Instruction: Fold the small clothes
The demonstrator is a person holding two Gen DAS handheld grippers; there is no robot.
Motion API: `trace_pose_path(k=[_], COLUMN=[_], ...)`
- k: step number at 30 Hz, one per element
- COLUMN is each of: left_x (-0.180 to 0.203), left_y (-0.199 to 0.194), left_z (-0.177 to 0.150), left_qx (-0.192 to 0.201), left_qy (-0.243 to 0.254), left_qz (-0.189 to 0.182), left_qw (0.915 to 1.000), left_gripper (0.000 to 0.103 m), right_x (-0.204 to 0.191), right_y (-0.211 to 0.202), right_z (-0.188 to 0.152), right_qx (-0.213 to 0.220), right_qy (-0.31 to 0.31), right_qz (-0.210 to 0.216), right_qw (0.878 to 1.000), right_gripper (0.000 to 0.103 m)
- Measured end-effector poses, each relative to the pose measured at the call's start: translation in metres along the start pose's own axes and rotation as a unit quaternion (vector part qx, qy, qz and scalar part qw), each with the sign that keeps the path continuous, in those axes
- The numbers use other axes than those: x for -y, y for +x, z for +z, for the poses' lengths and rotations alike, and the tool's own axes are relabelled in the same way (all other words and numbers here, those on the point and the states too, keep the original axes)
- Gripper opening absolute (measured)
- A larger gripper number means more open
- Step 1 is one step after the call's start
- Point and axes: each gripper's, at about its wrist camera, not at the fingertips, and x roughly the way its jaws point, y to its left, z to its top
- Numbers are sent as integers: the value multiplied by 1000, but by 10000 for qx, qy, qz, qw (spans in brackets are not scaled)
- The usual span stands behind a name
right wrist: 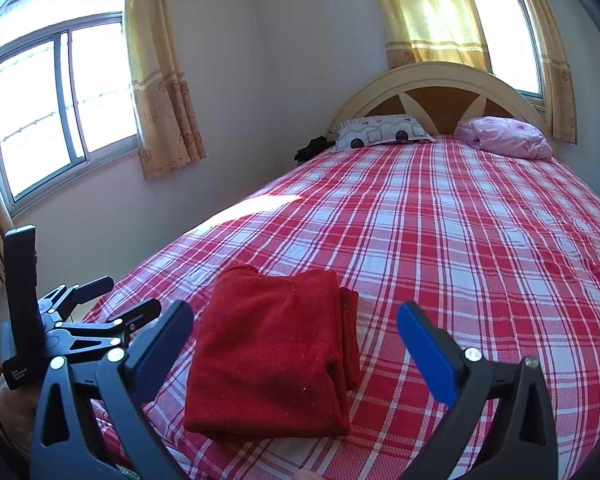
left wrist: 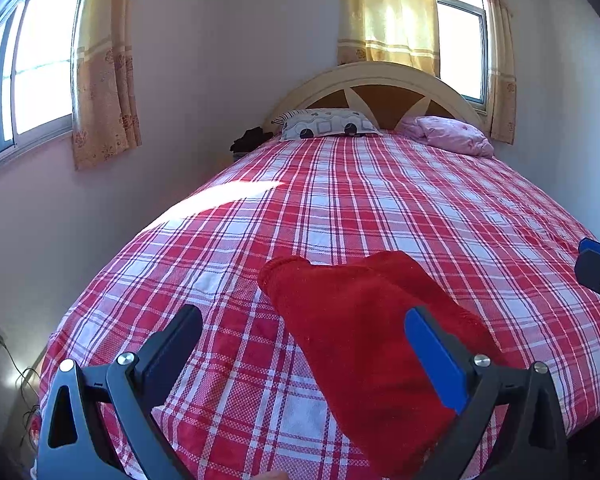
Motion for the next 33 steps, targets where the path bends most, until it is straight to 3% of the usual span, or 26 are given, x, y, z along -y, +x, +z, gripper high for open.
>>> trace_pose_path(k=[4, 15, 33], left_x=[2, -6, -14], left_y=[-6, -18, -10], left_z=[2, 9, 3], left_qx=[145, 352, 343], left_qy=[59, -71, -277], left_qz=[170, 159, 128], left_qw=[9997, 9992, 9989], left_gripper=[102, 102, 102], right_x=[0, -3, -4], right_y=[0, -8, 2], right_z=[0, -1, -11], right_qx=[13, 171, -27], right_qy=[2, -52, -74], right_qz=[-6, -52, -45], right_qw=[10000, 9998, 10000], right_gripper=[103, 103, 103])
